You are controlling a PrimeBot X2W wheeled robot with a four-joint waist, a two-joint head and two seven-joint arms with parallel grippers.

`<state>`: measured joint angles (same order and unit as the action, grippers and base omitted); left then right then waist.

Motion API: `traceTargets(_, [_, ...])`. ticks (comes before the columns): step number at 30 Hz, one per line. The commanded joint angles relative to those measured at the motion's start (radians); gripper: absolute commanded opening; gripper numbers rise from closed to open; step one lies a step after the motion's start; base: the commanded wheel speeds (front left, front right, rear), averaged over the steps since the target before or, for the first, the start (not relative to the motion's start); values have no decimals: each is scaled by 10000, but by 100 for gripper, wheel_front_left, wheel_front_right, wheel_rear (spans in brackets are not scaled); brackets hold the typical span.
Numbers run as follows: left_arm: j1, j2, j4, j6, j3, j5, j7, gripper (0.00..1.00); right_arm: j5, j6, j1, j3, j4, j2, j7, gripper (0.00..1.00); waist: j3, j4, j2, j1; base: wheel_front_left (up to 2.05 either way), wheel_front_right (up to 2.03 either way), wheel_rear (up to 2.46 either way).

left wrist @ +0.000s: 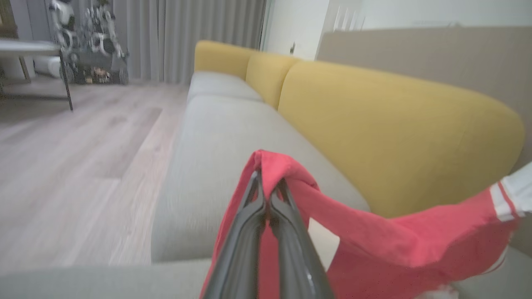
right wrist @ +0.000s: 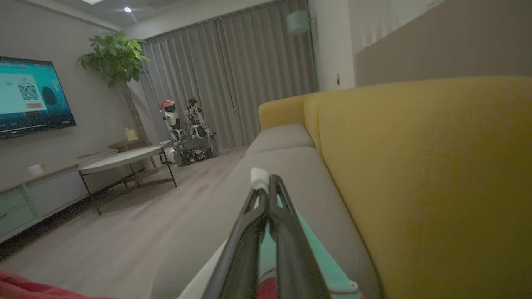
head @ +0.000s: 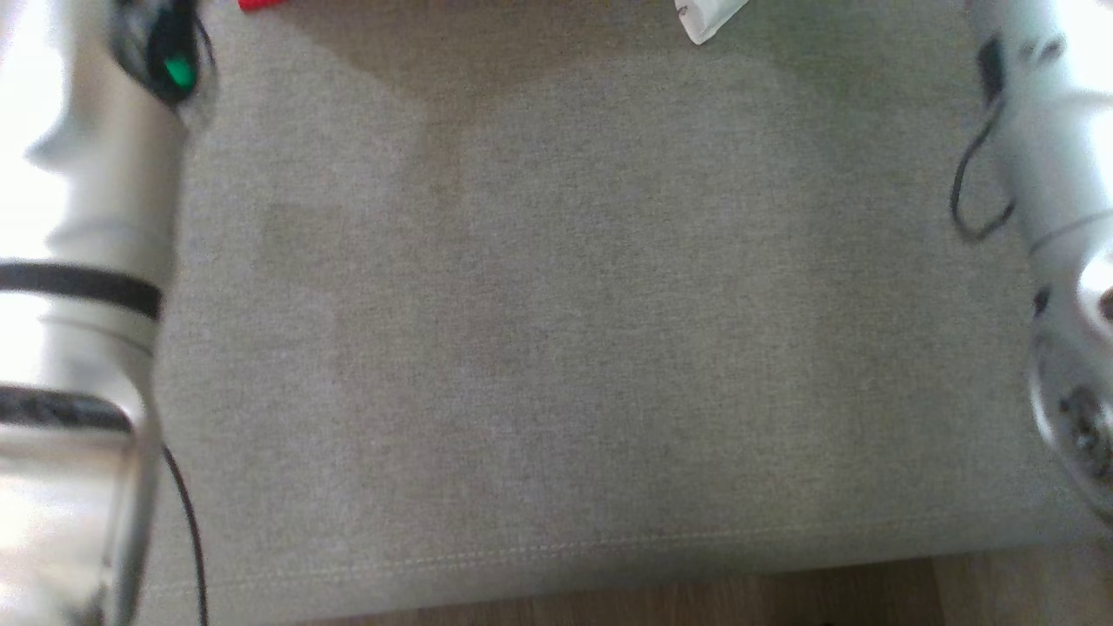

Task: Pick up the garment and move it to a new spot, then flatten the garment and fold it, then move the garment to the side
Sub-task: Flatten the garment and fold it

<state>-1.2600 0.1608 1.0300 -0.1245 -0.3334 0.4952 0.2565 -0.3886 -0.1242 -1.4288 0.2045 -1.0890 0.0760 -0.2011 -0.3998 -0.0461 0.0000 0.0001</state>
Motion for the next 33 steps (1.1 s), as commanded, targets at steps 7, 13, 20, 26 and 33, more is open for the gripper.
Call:
traceTargets(7, [1401, -2, 358, -60, 69, 846, 52, 0, -1052, -65, 1702, 769, -707, -255, -91, 0, -135, 174, 0, -1, 0, 0, 0])
traceTargets(13, [2903, -92, -291, -60, 538, 1223, 52, 0, -1816, -65, 3443, 1038, -286, -256, -435, 0, 287, 237, 0, -1, 0, 0, 0])
traceTargets(20, [5750, 2, -2291, -61, 1217, 684, 52, 0, -2374, -65, 6480, 1128, 1654, -72, -591, 0, 1241, 232, 0, -1, 0, 0, 0])
traceTargets(26, [8071, 113, -4190, -40, 1539, 127, 52, 0, -2574, -65, 9506, 459, 4114, 375, -524, 0, 2041, 183, 0, -1, 0, 0, 0])
traceTargets(33, [10464, 406, -6210, 242, 1432, -98, -159, 0, -2015, -65, 13041, -1154, 7663, 248, 1116, 0, 2774, 188, 0, -1, 0, 0, 0])
